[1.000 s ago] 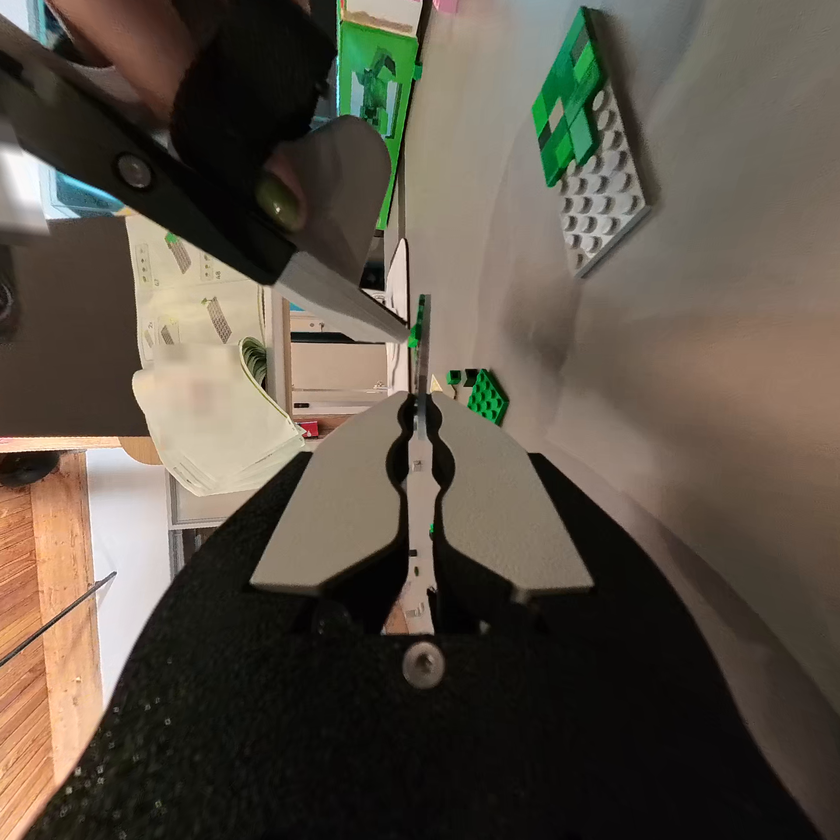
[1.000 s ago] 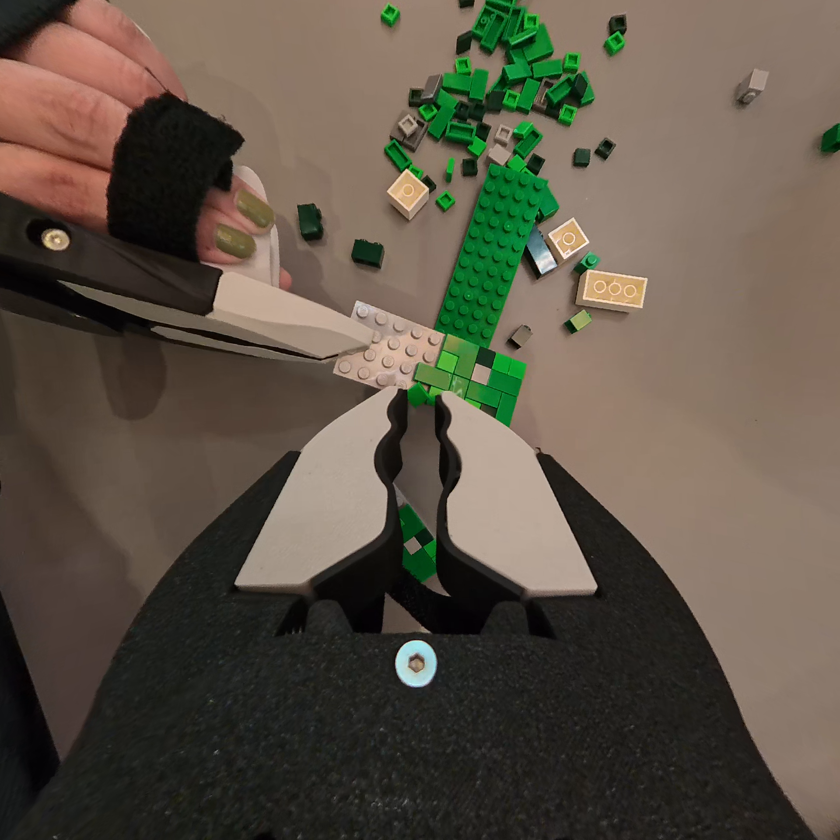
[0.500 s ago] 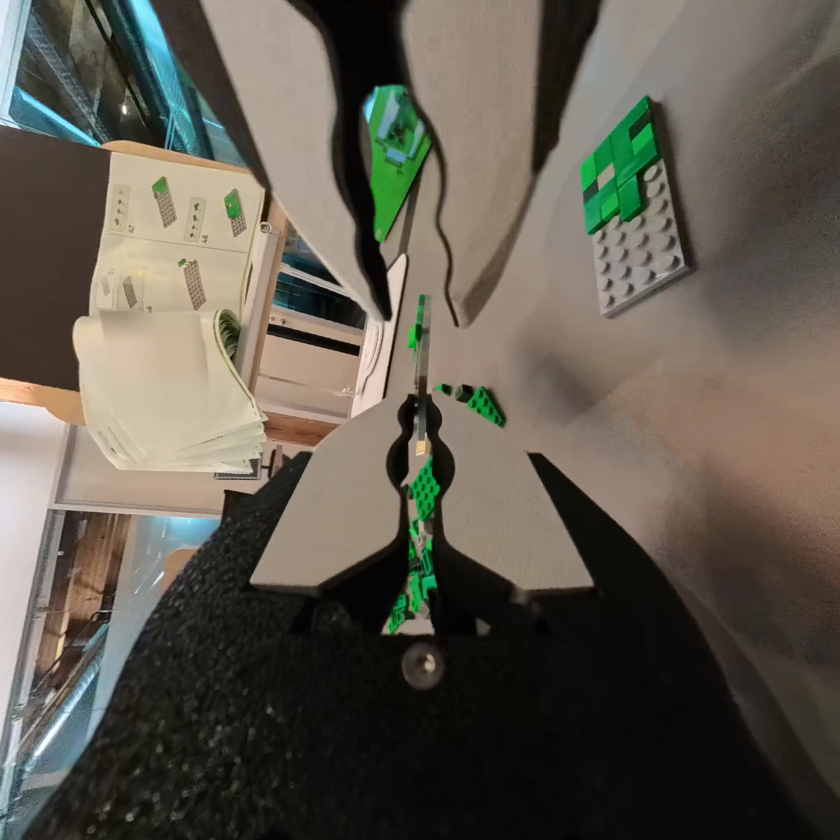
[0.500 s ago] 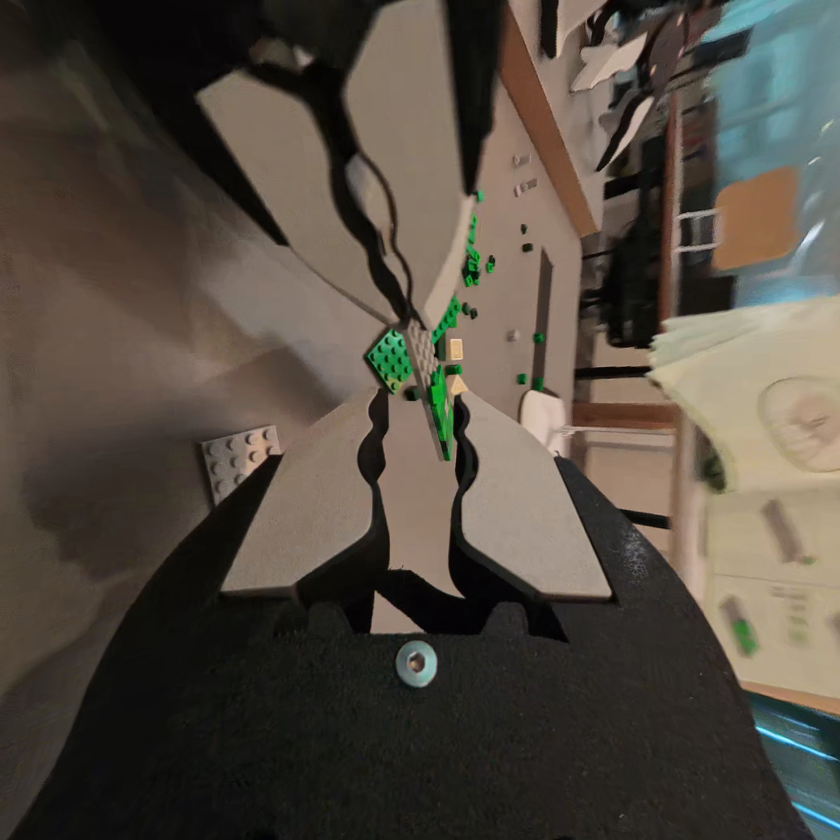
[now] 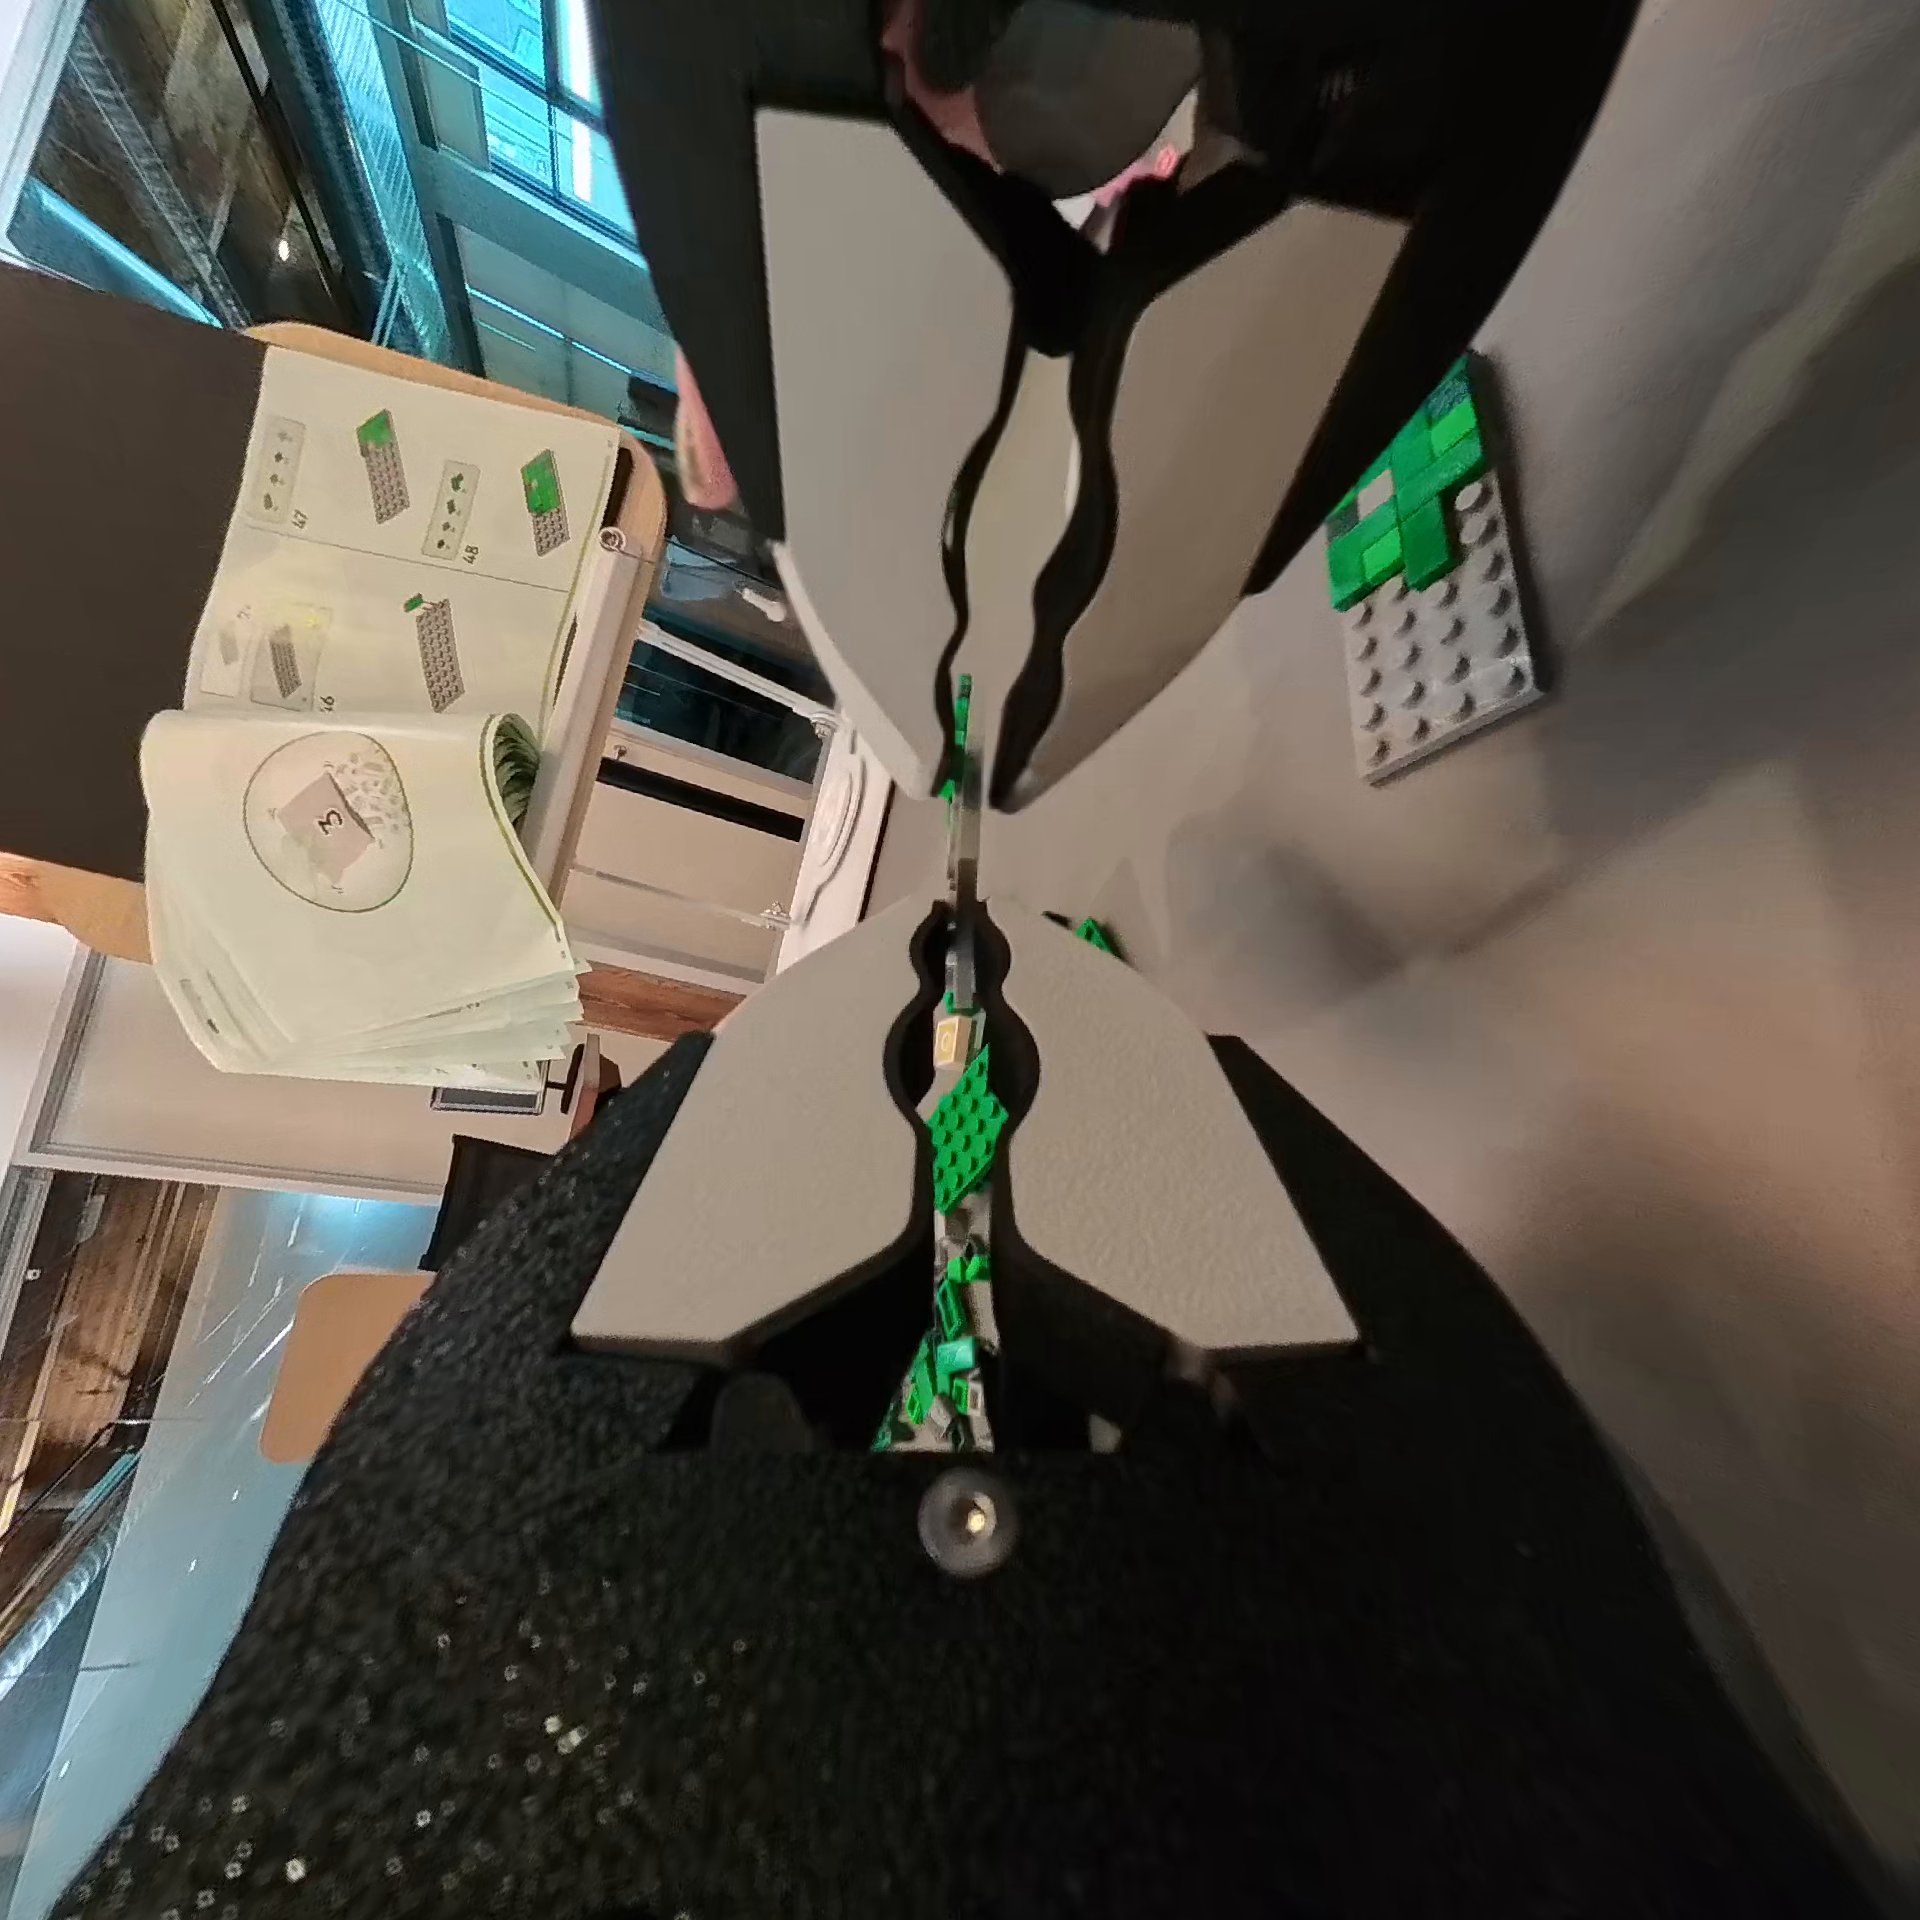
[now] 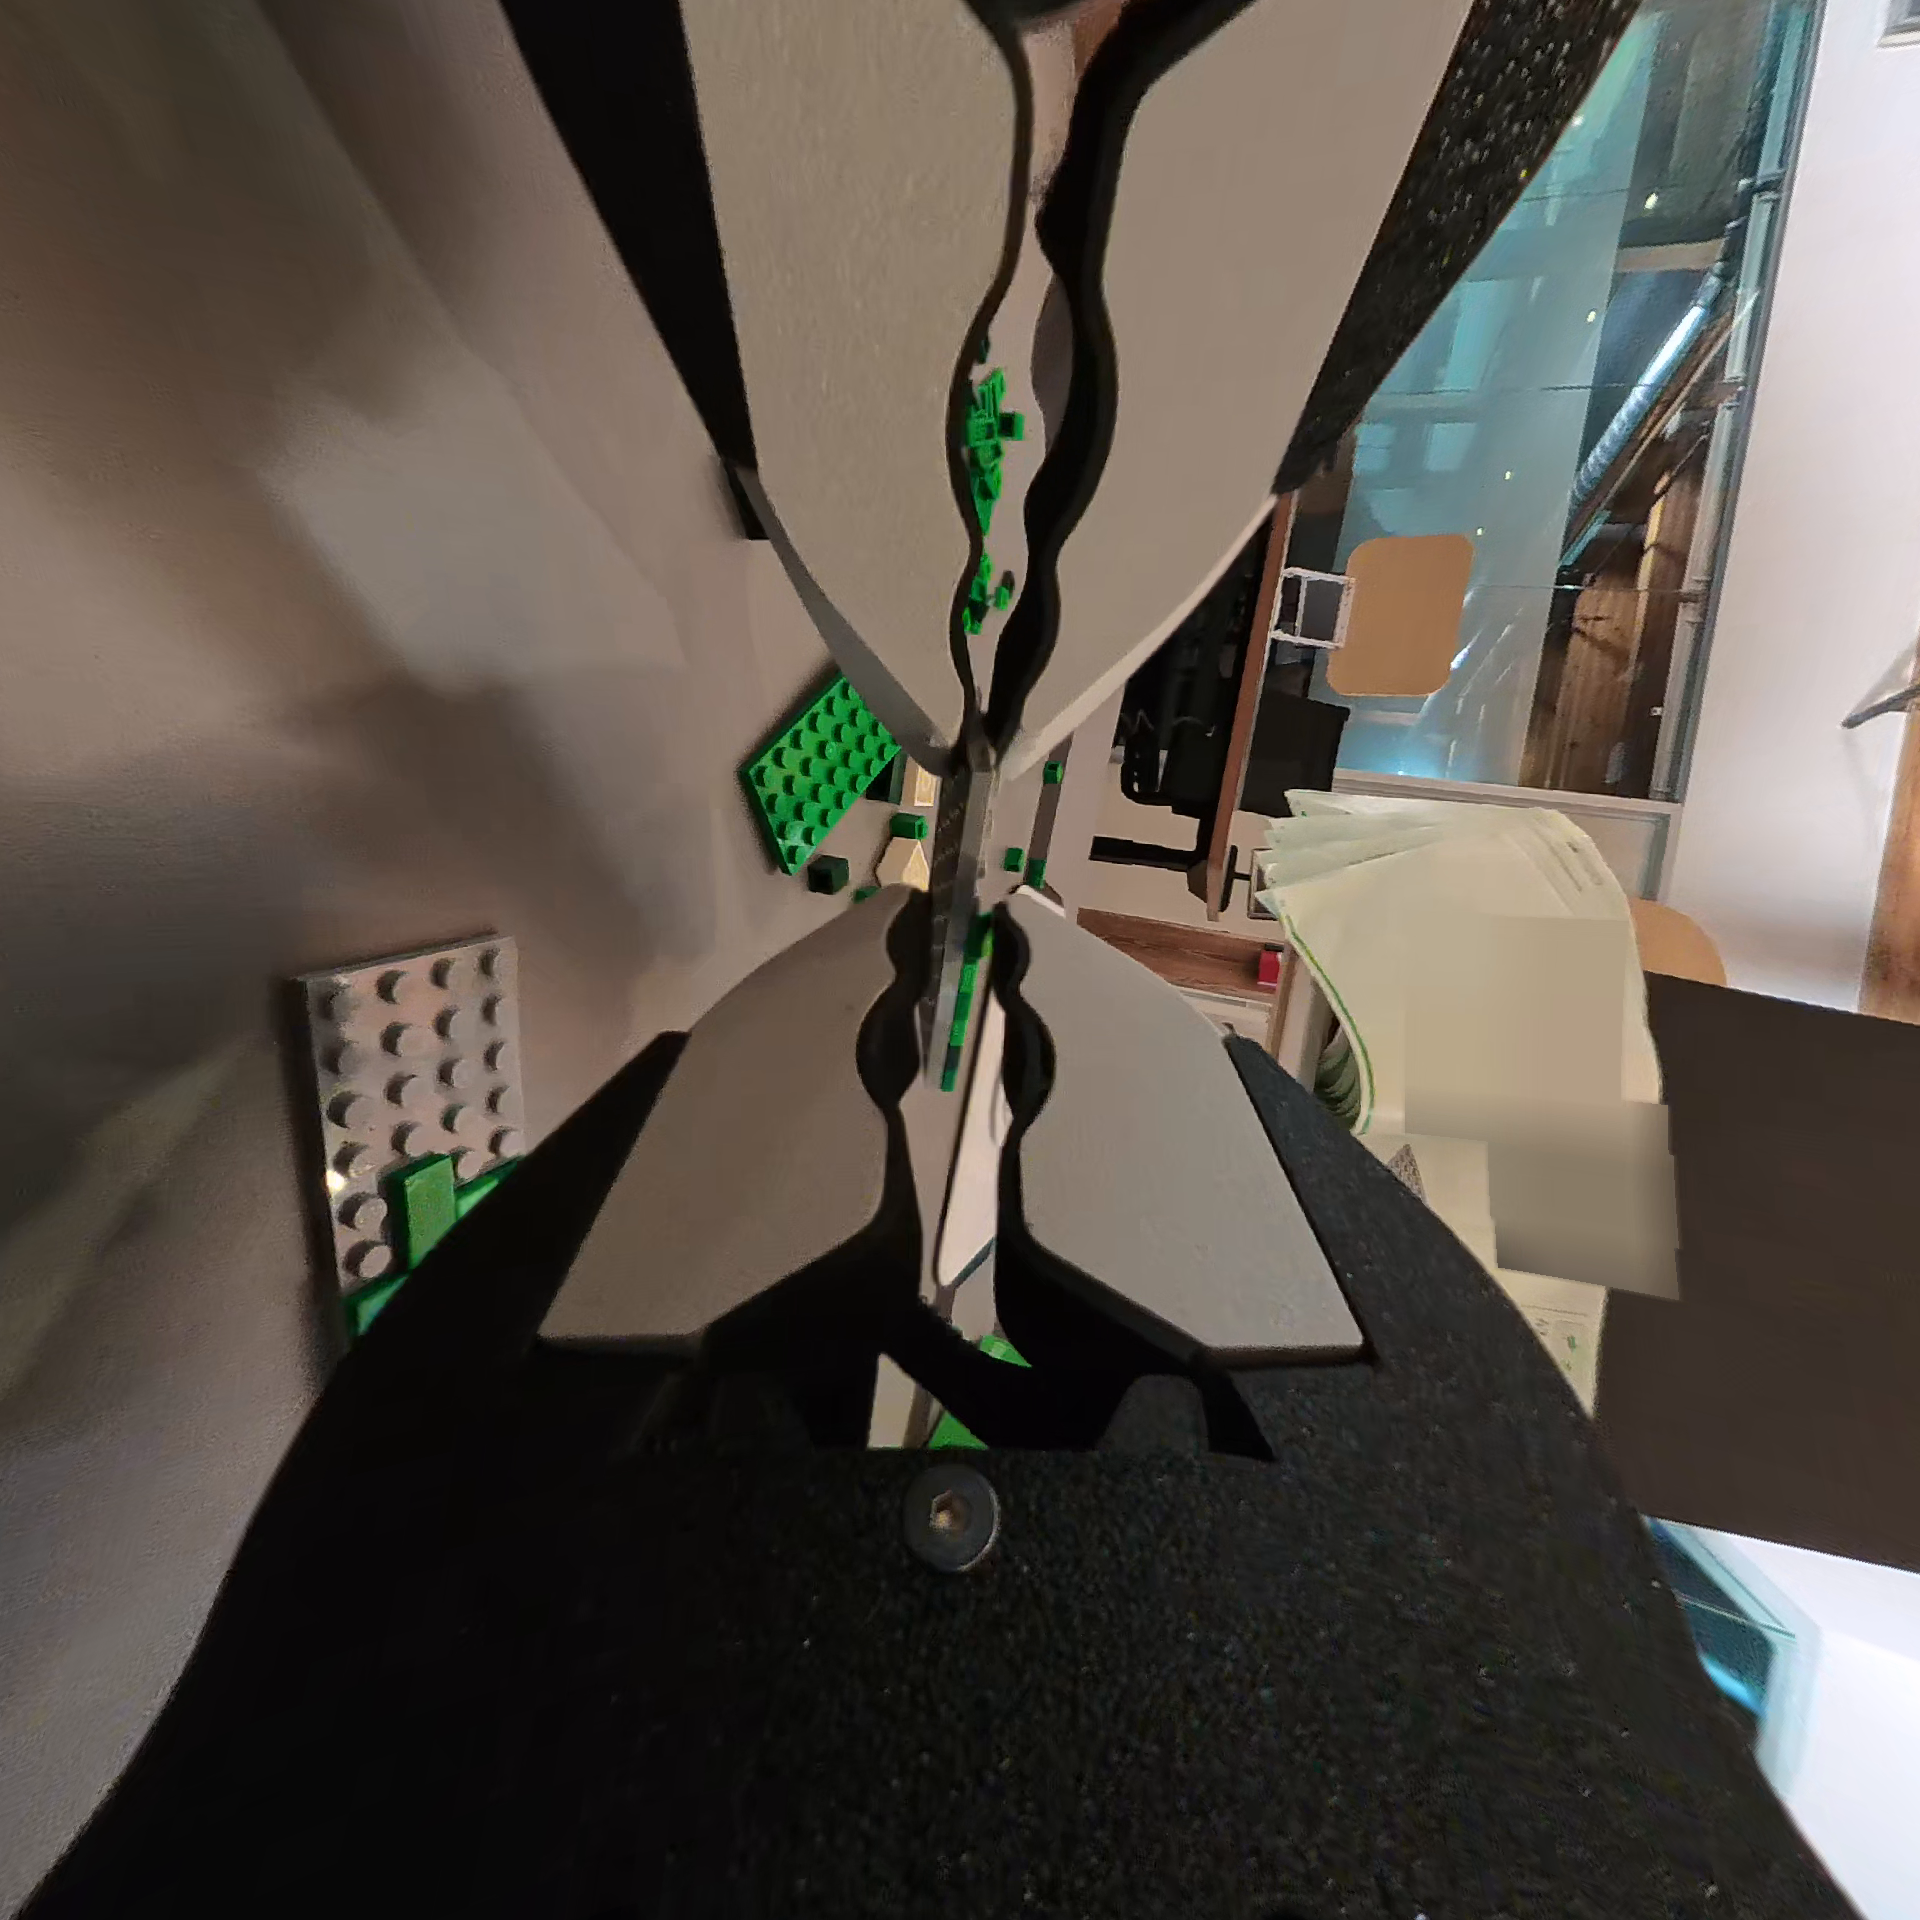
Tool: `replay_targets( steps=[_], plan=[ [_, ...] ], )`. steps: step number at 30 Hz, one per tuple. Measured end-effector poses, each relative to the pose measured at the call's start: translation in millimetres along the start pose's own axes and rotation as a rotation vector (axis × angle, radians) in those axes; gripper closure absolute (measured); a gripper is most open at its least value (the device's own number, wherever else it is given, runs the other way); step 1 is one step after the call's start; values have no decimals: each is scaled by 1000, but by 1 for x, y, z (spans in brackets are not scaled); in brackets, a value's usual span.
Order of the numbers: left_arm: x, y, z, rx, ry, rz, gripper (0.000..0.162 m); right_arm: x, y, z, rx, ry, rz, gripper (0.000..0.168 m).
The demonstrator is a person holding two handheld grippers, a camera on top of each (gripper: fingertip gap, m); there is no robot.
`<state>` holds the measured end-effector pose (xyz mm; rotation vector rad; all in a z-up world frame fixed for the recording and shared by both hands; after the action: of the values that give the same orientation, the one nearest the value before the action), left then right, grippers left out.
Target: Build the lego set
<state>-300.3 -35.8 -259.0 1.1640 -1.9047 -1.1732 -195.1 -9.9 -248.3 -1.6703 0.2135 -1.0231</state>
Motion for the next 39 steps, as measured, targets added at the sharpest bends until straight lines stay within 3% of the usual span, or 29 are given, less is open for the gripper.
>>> replay_targets(
  steps=[5, 15, 23, 39],
  plan=[
    [5, 5, -4, 58, -60, -6, 158, 10, -3, 2, 28, -55, 46, 161],
    [20, 4, -19, 117, -300, 61, 158, 48, -8, 14, -86, -381, -174, 161],
    [18, 5, -18, 141, -278, 60, 158, 48, -10, 10, -98, -293, -193, 162],
    [17, 5, -17, 188, -281, 76, 158, 47, -18, 16, -370, -380, -350, 160]
  ],
)
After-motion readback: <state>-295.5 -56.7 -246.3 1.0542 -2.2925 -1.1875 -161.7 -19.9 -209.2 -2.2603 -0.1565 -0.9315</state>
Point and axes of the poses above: each gripper's, where its closed fingertips meet, x back along the fingers, z out of its underside, y = z × x across the jaws, the point moved 8 cm from there along x, back along the fingers, and after that the axes turned 10 degrees about -z, right-handed, at the moved point
